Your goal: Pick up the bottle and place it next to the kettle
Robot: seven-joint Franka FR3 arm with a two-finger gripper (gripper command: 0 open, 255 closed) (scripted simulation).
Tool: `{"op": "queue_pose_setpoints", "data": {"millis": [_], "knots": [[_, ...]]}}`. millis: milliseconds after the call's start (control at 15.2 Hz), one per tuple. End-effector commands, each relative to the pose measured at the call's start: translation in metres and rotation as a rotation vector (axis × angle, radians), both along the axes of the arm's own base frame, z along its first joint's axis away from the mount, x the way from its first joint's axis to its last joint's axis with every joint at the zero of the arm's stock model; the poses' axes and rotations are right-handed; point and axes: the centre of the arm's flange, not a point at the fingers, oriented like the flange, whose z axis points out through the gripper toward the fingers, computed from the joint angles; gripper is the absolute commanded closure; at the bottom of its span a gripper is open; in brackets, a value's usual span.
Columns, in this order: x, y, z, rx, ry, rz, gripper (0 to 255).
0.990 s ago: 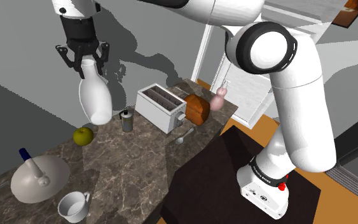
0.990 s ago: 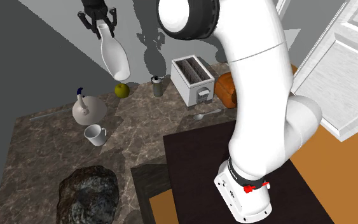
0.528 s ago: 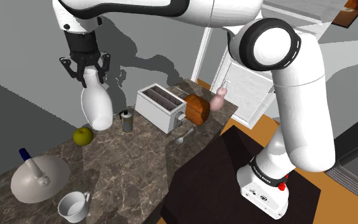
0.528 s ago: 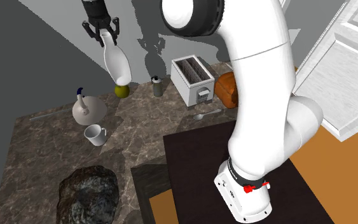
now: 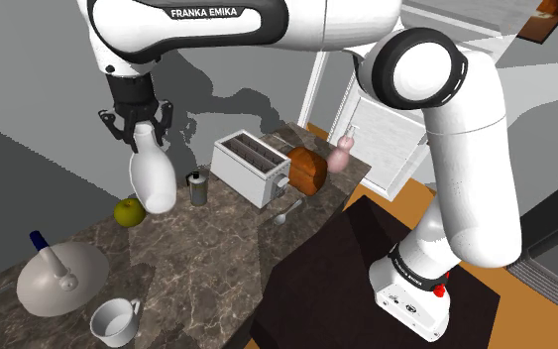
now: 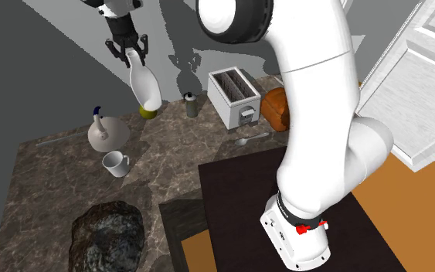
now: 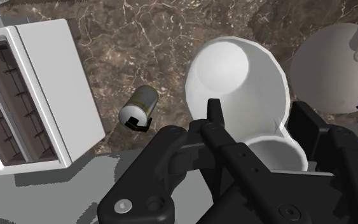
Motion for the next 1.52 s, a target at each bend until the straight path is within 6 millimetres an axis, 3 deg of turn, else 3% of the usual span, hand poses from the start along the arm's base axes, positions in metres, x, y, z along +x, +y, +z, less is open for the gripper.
{"op": "queue_pose_setpoints", "data": {"millis": [0,1452], "knots": [[0.000,-0.001,-0.010,0.001,-0.001,0.000,255],[0.000,-0.001,-0.126,0.001,-0.001,0.000,255]]}}
